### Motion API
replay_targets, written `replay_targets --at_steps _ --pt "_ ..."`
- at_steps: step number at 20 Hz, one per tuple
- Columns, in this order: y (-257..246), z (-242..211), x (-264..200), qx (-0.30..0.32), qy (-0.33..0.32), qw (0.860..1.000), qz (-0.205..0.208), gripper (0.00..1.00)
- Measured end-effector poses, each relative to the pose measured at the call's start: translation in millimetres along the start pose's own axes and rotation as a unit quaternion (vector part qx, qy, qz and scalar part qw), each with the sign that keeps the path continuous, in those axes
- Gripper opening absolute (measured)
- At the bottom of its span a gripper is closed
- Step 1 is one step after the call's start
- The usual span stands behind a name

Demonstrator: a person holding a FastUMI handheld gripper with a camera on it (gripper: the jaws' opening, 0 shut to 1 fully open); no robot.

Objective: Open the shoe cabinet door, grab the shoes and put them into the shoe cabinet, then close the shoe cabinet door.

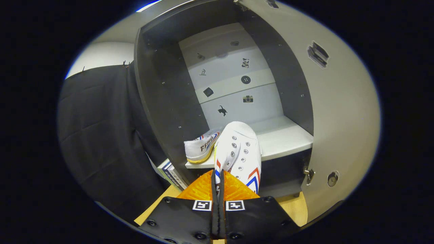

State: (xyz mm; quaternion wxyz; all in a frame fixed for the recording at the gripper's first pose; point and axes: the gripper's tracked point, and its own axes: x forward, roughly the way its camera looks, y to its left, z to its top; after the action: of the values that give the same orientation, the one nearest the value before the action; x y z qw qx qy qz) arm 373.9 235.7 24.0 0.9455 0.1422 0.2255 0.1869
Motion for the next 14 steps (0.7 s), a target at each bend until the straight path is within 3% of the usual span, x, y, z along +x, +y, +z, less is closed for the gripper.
replay_targets --at_steps 14 --pt "-33 65 102 -0.027 -0.047 0.997 -0.052 0.01"
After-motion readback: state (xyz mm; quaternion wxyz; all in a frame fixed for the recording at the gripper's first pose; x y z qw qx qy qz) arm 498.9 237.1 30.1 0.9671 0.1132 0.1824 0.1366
